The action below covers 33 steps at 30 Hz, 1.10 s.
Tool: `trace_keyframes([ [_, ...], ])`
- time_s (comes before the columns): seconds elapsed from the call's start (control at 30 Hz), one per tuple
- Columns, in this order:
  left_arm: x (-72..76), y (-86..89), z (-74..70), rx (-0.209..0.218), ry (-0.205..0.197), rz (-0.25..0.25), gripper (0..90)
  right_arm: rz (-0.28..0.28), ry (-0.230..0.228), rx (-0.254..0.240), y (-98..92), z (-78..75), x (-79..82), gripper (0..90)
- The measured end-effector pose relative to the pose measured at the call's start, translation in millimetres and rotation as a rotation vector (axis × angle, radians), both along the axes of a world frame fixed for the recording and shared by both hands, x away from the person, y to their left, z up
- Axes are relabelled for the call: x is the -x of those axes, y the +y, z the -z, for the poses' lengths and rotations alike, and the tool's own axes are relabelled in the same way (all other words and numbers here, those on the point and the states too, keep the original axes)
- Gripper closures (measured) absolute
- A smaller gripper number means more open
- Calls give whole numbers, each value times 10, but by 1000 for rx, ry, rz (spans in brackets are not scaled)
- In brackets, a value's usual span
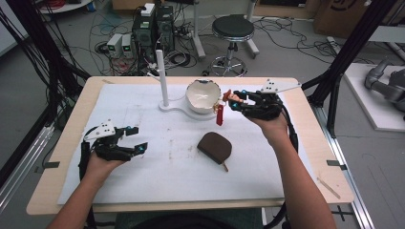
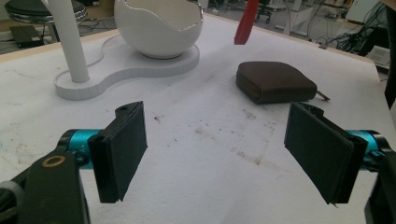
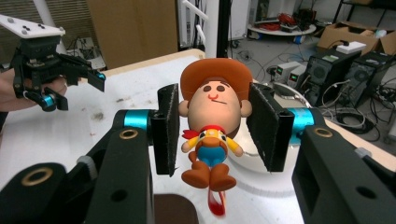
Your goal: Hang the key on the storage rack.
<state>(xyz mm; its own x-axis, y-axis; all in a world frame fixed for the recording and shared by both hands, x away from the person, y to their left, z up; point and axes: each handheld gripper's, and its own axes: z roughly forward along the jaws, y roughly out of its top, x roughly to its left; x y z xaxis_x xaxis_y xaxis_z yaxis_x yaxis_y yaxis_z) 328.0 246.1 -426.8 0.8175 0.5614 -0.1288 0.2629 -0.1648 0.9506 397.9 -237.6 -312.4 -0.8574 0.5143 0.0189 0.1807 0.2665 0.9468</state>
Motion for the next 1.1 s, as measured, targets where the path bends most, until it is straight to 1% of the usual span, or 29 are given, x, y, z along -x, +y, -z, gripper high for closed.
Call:
trace_keyframes([
  [0.07, 0, 3, -2, 0, -1, -2, 211, -11, -8, 2, 52, -35, -13, 565],
  [0.23, 2, 9, -4, 4, -2, -5, 211, -41, -9, -11, 164, -128, -55, 565],
  [0.27, 2, 9, -4, 6, -1, -4, 211, -41, -9, -11, 164, -128, -55, 565],
  [0.3, 3, 10, -5, 5, -2, -4, 211, -49, -15, -12, 216, -172, -78, 565],
  [0.37, 4, 10, -7, 6, -2, -4, 211, -56, -15, -15, 232, -187, -89, 565],
  [0.5, 9, 10, -11, 9, -2, -6, 211, -78, -17, -13, 339, -272, -136, 565],
  [0.53, 8, 12, -12, 6, -4, -4, 211, -81, -27, -13, 372, -298, -147, 565],
  [0.6, 13, 10, -12, 10, -4, -4, 211, -93, -27, -22, 424, -334, -172, 566],
  [0.67, 19, 15, -15, 7, -5, -6, 211, -109, -27, -19, 495, -380, -204, 565],
  [0.7, 20, 19, -16, 6, -6, -5, 211, -109, -27, -19, 495, -380, -204, 565],
  [0.77, 30, 24, -16, 12, -5, -9, 211, -123, -35, -29, 579, -418, -233, 566],
  [0.83, 33, 34, -18, 7, -8, -9, 211, -126, -38, -29, 598, -425, -242, 565],
  [0.93, 42, 50, -21, 10, -8, -15, 211, -137, -39, -32, 682, -438, -277, 565],
  [1.0, 51, 63, -22, 11, -9, -21, 211, -144, -35, -25, 730, -449, -300, 565],
  [1.07, 62, 80, -23, 11, -10, -24, 211, -154, -36, -28, 787, -460, -321, 565],
  [1.1, 65, 85, -22, 11, -10, -26, 211, -155, -42, -27, 823, -470, -333, 565],
])
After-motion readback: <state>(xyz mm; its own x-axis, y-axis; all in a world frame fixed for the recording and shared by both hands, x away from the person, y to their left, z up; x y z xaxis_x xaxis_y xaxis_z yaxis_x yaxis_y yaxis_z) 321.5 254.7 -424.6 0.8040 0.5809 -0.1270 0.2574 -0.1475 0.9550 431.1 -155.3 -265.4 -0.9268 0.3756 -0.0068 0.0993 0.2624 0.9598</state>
